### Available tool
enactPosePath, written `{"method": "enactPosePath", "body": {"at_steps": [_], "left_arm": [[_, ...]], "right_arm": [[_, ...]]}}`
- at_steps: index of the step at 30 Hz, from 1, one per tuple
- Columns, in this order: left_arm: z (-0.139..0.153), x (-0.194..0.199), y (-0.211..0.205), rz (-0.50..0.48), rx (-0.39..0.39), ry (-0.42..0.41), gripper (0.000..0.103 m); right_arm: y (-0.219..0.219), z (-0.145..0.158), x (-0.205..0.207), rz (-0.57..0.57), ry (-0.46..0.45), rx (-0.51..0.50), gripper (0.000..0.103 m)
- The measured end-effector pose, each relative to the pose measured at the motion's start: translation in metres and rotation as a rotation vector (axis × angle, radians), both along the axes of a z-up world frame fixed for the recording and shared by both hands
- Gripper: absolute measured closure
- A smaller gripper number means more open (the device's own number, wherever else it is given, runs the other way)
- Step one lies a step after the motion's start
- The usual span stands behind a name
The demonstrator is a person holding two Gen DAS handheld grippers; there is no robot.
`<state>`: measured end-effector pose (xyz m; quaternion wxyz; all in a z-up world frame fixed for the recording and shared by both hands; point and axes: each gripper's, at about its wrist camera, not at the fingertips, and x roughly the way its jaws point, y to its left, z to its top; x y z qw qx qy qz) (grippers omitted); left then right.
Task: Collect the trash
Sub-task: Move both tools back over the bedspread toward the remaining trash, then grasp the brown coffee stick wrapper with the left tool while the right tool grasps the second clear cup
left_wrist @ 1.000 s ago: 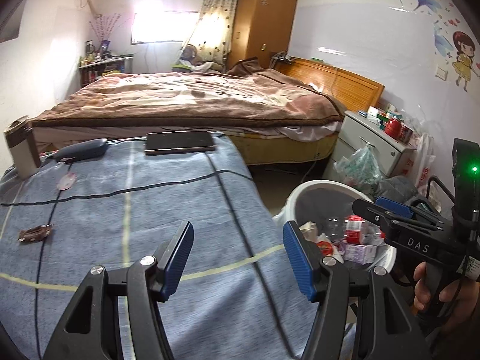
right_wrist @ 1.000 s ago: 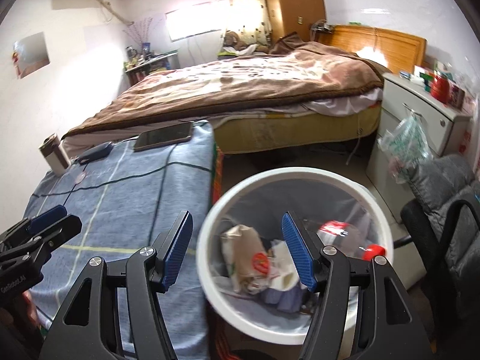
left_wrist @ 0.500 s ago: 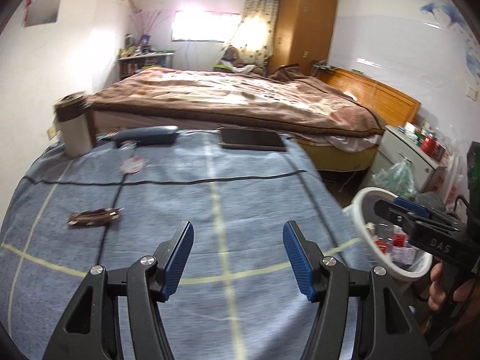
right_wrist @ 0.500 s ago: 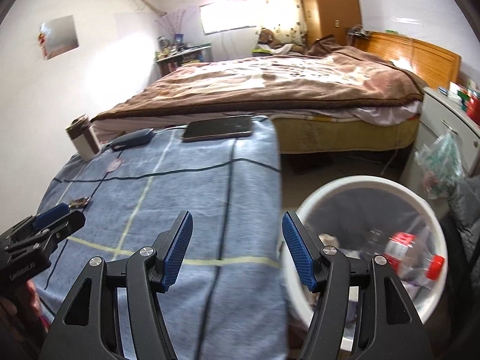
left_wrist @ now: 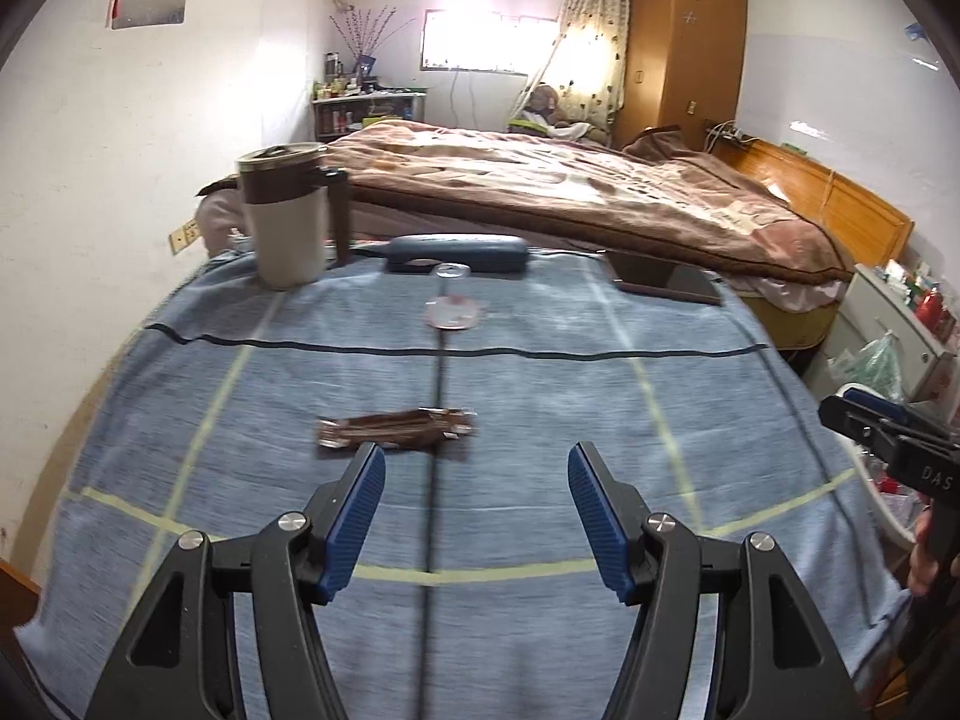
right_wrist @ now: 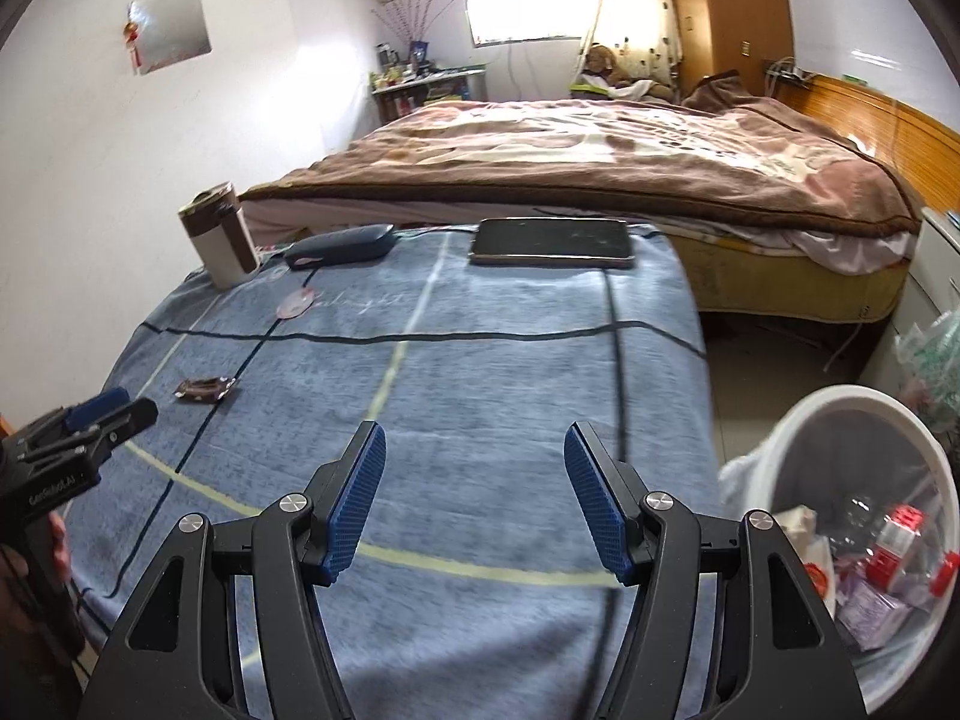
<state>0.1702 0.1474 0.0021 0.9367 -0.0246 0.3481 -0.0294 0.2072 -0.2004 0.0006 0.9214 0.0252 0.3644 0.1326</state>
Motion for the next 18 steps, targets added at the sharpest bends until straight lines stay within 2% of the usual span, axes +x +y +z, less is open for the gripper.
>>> {"method": "enactPosePath", "body": {"at_steps": [4,10,12,15,18], "left_arm": [[-0.01,0.011,0.017,0.011,0.035,0.032,0.036],[-0.022,0.03,0.027,-0.024,0.11,0.066,0.036],[-0.025,0.036,0.026,-0.057,0.146,0.069,0.036],[-0.032,0.048,0.028,-0.114,0.125,0.1,0.035],[-0.039,0.058,0.025,-0.126,0.182,0.119,0.035]], "right_arm": [[0.017,-0.003,0.008,0.027,0.014,-0.002,0.039],[0.044,-0.006,0.021,0.061,0.029,-0.015,0.039],[0.052,-0.007,0.025,0.072,0.031,-0.016,0.039],[0.062,-0.009,0.03,0.084,0.038,-0.024,0.039],[0.07,-0.012,0.034,0.092,0.047,-0.028,0.039]]}}
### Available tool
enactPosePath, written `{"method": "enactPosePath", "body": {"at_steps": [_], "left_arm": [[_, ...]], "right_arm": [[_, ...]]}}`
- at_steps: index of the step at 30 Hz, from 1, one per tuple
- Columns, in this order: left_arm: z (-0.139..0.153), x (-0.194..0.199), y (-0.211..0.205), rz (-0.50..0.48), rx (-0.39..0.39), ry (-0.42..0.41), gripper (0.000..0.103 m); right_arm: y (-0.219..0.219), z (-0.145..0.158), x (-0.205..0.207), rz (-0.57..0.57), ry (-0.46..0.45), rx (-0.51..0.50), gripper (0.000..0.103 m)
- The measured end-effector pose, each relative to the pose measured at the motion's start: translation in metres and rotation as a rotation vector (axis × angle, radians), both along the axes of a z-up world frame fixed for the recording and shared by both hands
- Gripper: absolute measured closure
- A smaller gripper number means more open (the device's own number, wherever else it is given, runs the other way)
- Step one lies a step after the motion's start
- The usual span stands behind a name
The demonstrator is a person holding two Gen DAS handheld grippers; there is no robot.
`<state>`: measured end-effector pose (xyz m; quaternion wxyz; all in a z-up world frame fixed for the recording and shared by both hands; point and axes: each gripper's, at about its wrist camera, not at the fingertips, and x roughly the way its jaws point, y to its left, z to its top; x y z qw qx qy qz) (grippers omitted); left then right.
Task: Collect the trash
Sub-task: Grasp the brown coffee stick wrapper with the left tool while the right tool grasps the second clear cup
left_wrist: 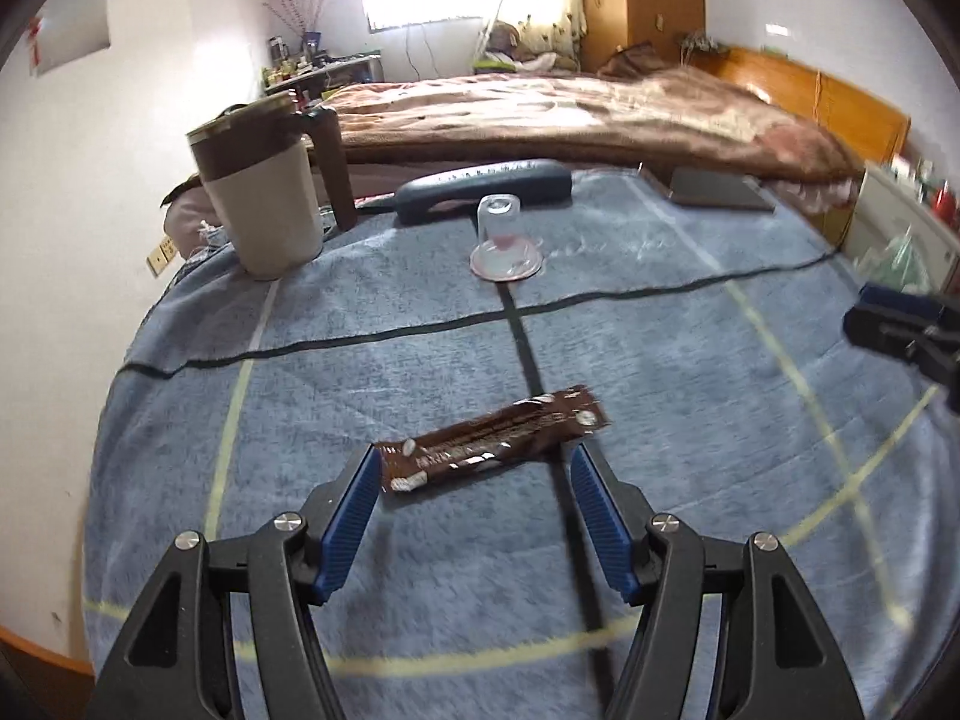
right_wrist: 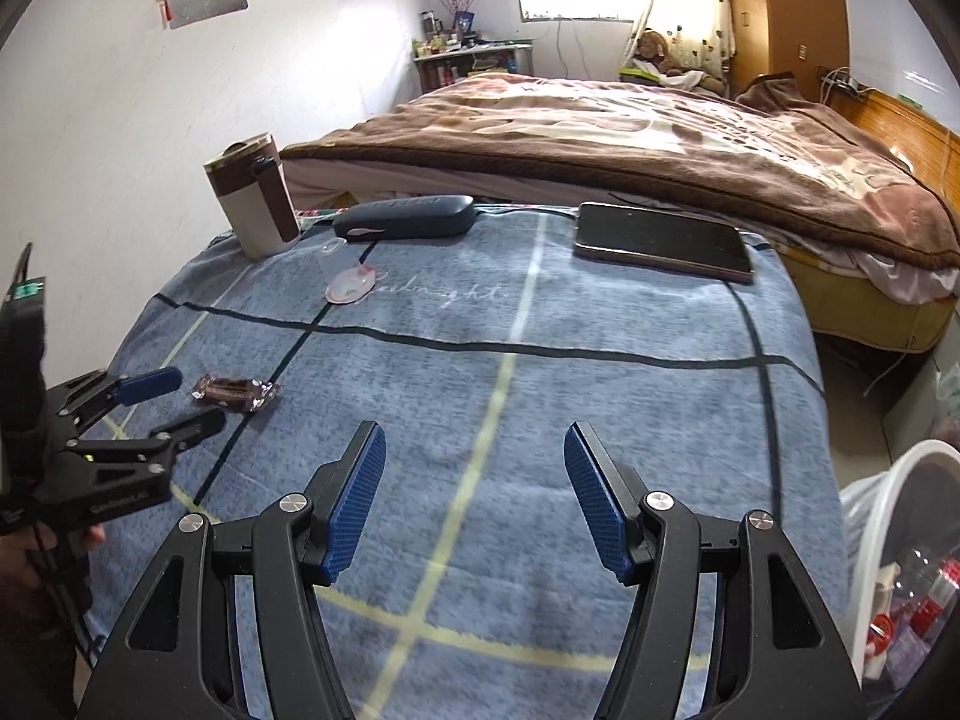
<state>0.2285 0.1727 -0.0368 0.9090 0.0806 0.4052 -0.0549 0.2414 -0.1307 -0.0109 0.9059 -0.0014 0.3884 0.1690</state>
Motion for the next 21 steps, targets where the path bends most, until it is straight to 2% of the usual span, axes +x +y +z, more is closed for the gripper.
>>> {"method": "enactPosePath", "body": {"at_steps": [2,4,6,9,12,14,15,21], "left_arm": [[-0.006,0.008,-0.003,-0.014,0.051,0.008,0.035],[-0.012,0.014,-0.004,-0.022,0.069,0.025,0.035],[-0.01,0.017,-0.001,-0.019,0.038,0.026,0.035],[-0.012,0.027,0.002,0.011,0.036,0.03,0.035],[-0.014,0.032,0.008,0.01,-0.053,0.058,0.036],[-0.014,0.032,0.011,0.019,-0.068,0.059,0.043],[-0.014,0.031,0.011,0.021,-0.07,0.056,0.051],[-0.013,0.025,0.014,0.021,-0.079,0.049,0.081]], "right_arm": [[0.004,-0.001,0.004,0.002,0.002,-0.003,0.039],[0.007,-0.001,0.008,0.0,0.007,0.0,0.039],[0.009,-0.001,0.011,0.001,0.009,0.004,0.039],[0.013,-0.003,0.017,-0.001,0.018,0.003,0.039],[0.018,-0.005,0.021,0.006,0.024,0.007,0.039],[0.022,-0.006,0.023,0.011,0.024,0.001,0.039],[0.023,-0.006,0.025,0.011,0.025,-0.002,0.039],[0.037,-0.004,0.035,0.022,0.016,-0.008,0.039]]}}
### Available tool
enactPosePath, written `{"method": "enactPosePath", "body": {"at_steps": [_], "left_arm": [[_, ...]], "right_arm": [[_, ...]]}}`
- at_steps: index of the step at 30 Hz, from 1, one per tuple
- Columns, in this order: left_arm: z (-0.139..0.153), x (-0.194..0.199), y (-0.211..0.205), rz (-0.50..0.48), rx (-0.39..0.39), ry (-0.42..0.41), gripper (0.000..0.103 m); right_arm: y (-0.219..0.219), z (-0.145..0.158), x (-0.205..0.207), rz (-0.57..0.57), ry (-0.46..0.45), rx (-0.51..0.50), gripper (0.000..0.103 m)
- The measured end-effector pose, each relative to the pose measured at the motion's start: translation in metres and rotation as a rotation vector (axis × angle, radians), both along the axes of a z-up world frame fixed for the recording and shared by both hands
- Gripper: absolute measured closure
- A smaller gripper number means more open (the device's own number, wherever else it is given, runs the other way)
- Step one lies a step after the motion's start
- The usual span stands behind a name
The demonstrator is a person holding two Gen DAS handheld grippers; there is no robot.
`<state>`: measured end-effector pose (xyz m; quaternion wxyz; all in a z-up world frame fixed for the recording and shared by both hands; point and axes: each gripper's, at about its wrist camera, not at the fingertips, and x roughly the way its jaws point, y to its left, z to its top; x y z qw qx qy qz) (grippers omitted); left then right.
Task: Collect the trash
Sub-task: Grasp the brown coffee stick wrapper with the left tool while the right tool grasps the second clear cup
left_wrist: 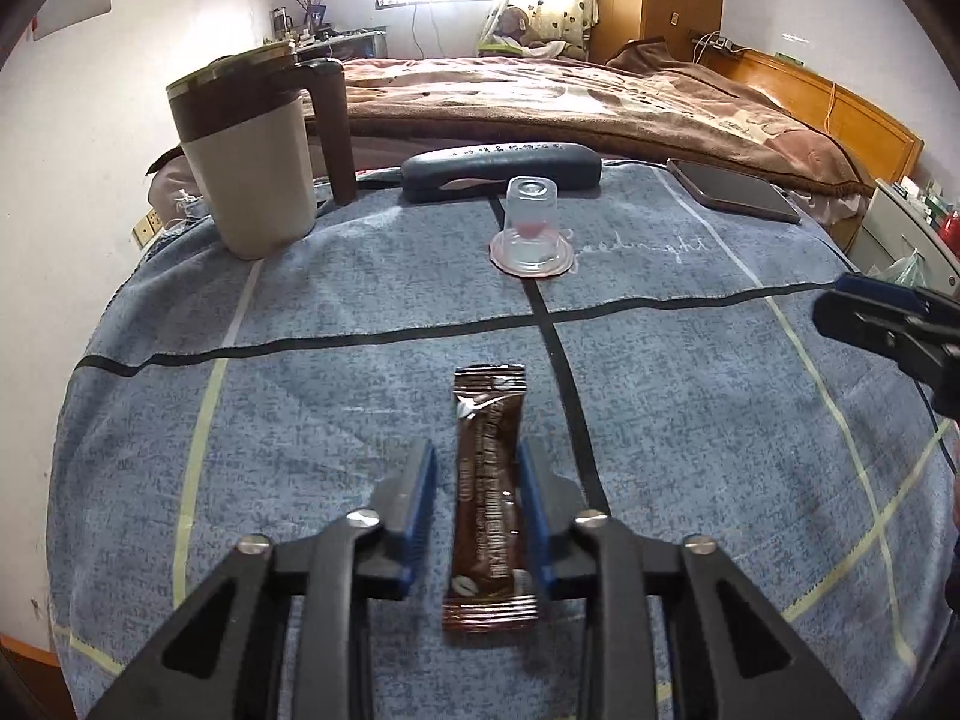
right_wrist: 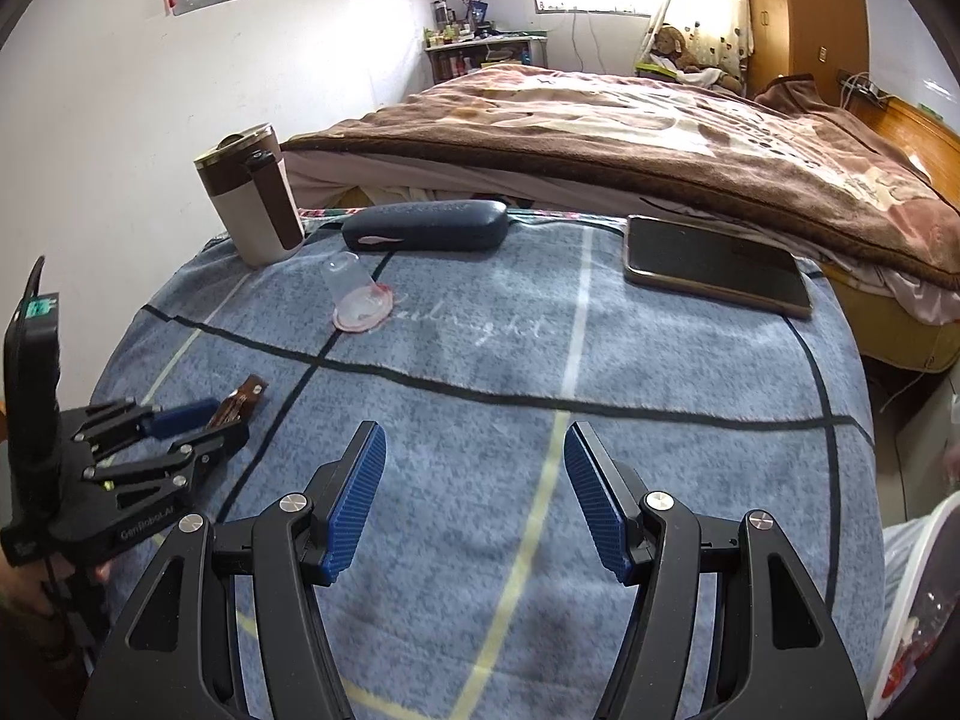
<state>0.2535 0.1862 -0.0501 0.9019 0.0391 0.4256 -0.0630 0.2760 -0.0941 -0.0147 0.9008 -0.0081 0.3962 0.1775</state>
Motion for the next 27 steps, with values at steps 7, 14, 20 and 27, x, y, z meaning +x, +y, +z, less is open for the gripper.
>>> {"method": "enactPosePath", "body": {"at_steps": [7,14,20,27], "left_arm": [[0.005,-0.004,0.016,0.057,-0.049,-0.036,0.082],[0.005,-0.004,0.034,0.129,-0.105,-0.037,0.082],[-0.001,0.0,0.044,0.152,-0.161,-0.008,0.082],[-0.002,0.0,0.046,0.166,-0.166,-0.002,0.082]], "right_arm": [[0.022,-0.007,0.019,0.007,0.006,0.003,0.039],[0.051,-0.012,0.043,0.071,0.002,0.035,0.039],[0.074,-0.019,0.057,0.116,-0.008,0.001,0.039],[0.092,-0.024,0.074,0.129,0.01,-0.023,0.039]]}}
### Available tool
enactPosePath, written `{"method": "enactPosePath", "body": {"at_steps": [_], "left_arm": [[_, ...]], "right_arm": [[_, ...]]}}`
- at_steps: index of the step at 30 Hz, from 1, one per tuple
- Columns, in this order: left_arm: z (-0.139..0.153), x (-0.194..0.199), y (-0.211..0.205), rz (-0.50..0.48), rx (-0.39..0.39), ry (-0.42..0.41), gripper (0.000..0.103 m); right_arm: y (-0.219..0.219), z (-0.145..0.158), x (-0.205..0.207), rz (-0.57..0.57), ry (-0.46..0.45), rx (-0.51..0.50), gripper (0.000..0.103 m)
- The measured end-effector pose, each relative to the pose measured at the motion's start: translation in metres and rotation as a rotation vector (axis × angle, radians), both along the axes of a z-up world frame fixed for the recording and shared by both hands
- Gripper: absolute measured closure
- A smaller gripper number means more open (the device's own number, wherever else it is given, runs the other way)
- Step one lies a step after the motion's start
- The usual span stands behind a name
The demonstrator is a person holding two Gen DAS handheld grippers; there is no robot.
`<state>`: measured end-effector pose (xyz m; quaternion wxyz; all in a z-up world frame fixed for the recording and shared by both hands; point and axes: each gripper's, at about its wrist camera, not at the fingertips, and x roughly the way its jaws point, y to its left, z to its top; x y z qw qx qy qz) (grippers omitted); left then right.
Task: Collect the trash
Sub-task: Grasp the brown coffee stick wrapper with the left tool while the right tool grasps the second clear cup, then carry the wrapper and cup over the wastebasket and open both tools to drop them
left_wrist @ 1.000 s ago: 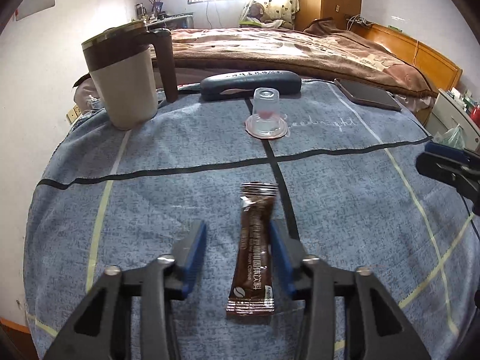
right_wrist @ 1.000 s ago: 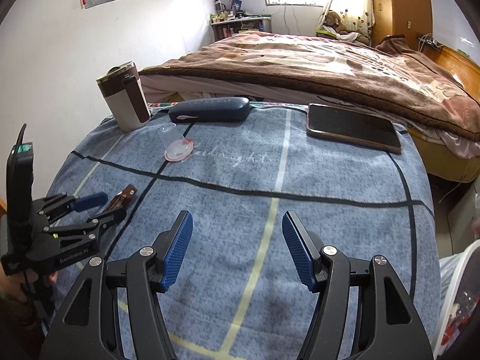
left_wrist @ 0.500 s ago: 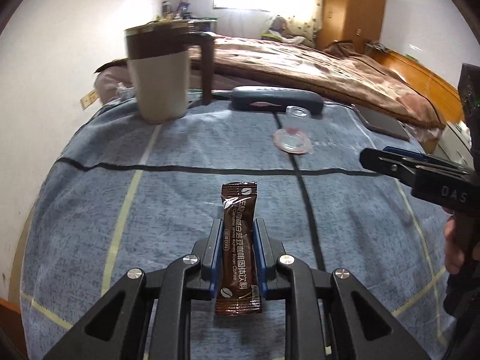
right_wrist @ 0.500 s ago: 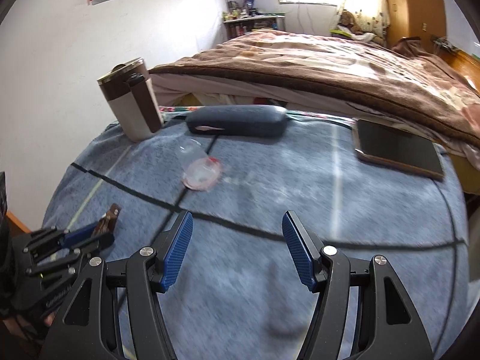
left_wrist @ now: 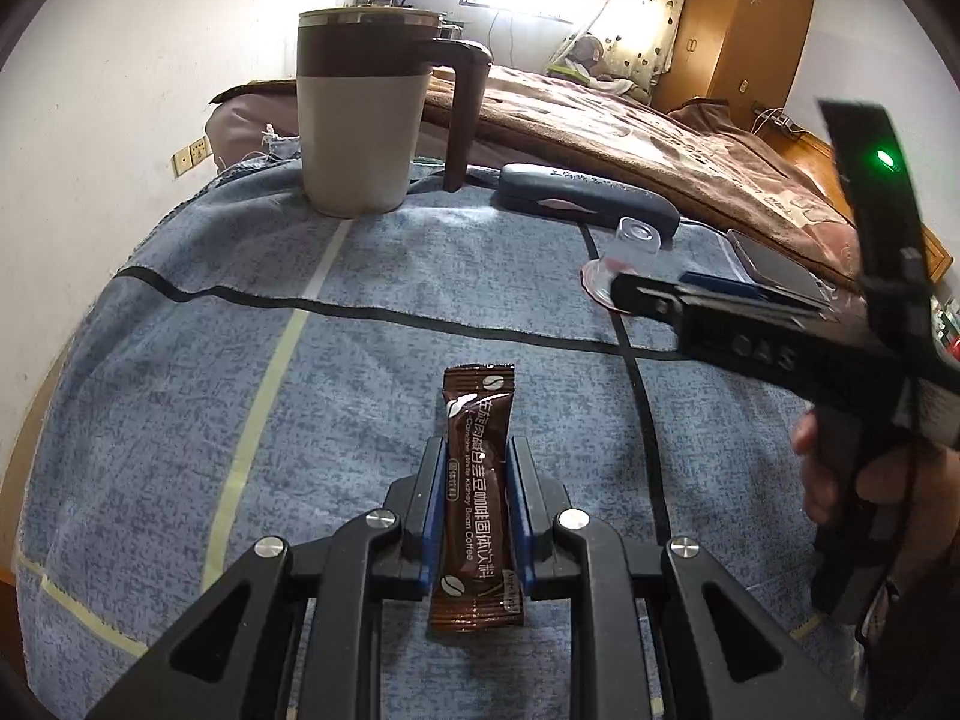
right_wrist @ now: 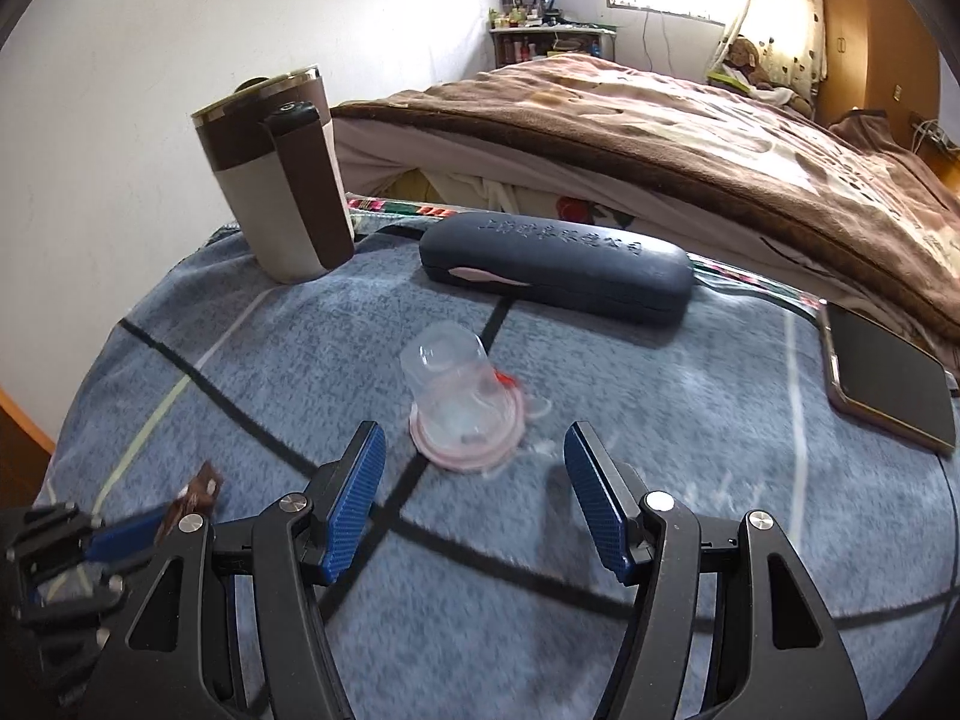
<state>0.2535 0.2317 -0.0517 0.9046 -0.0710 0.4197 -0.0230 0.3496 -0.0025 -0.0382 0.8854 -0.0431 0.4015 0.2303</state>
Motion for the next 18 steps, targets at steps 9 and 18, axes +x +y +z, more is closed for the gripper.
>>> {"method": "enactPosePath", "body": {"at_steps": [9,18], "left_arm": [[0.0,-0.001,0.0,0.001,0.0,0.0,0.082],[0.004,-0.006,0.003,0.048,0.033,-0.015,0.082]], "right_arm": [[0.004,0.001,0.002,-0.011,0.007,0.007,0.067],[-0.003,0.005,-0.023,-0.011,0.002,0.022,0.067]]}}
